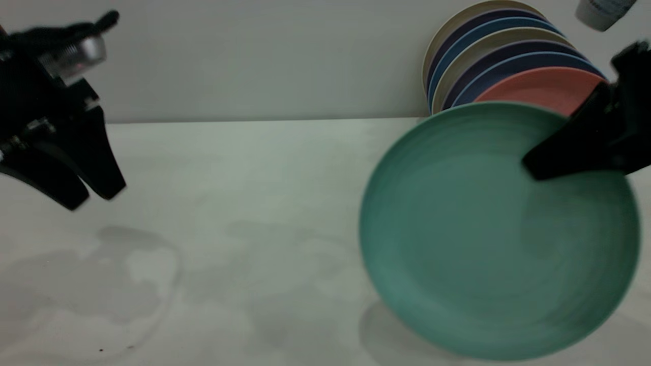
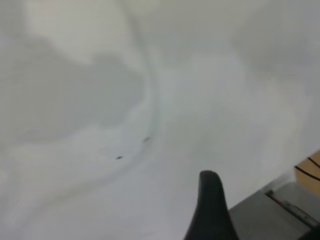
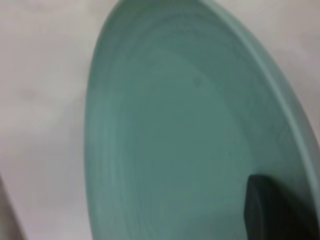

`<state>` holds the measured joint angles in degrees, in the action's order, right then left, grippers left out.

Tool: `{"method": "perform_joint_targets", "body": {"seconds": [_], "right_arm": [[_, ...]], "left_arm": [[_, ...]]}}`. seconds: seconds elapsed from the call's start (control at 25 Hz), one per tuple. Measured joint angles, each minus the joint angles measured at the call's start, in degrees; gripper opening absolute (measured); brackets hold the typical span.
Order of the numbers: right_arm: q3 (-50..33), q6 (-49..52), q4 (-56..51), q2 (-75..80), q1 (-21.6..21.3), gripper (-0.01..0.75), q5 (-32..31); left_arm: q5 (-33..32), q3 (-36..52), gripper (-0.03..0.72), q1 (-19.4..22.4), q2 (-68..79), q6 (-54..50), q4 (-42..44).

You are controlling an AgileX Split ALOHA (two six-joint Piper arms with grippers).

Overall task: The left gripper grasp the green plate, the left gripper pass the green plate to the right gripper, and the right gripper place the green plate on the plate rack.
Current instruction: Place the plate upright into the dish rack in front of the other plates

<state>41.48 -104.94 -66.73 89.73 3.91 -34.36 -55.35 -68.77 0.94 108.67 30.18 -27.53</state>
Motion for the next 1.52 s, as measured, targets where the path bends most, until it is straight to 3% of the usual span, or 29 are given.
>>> {"method": "perform_joint_targets", "body": {"seconds": [0.36, 0.72, 0.8, 1.0, 1.16, 1.52], "right_arm": [[3.09, -2.63, 12.98, -6.52, 7.71, 0.081, 11.98], [7.67, -2.51, 21.78, -6.52, 7.89, 0.081, 3.51], [8.96, -1.68, 22.48, -6.47, 6.54, 0.081, 2.32], [12.42, -0.79, 22.27, -6.47, -2.88, 0.081, -0.59], [15.25, -3.76, 20.17, -5.55, -7.55, 0.081, -3.74], [21.03, -14.39, 14.29, 1.38, -8.17, 0.081, -6.00]], "left_arm": [[0.70, -0.31, 0.580, 0.00, -0.86, -1.06, 0.73], [0.65, -0.31, 0.580, 0.00, -0.86, -1.06, 0.92], [0.65, -0.31, 0.580, 0.00, -0.86, -1.06, 1.38], [0.60, -0.31, 0.580, 0.00, -0.86, -1.12, 2.05], [0.72, -0.31, 0.580, 0.00, -0.86, -1.12, 2.05], [1.02, -0.31, 0.580, 0.00, -0.86, -1.39, 2.09]]}}
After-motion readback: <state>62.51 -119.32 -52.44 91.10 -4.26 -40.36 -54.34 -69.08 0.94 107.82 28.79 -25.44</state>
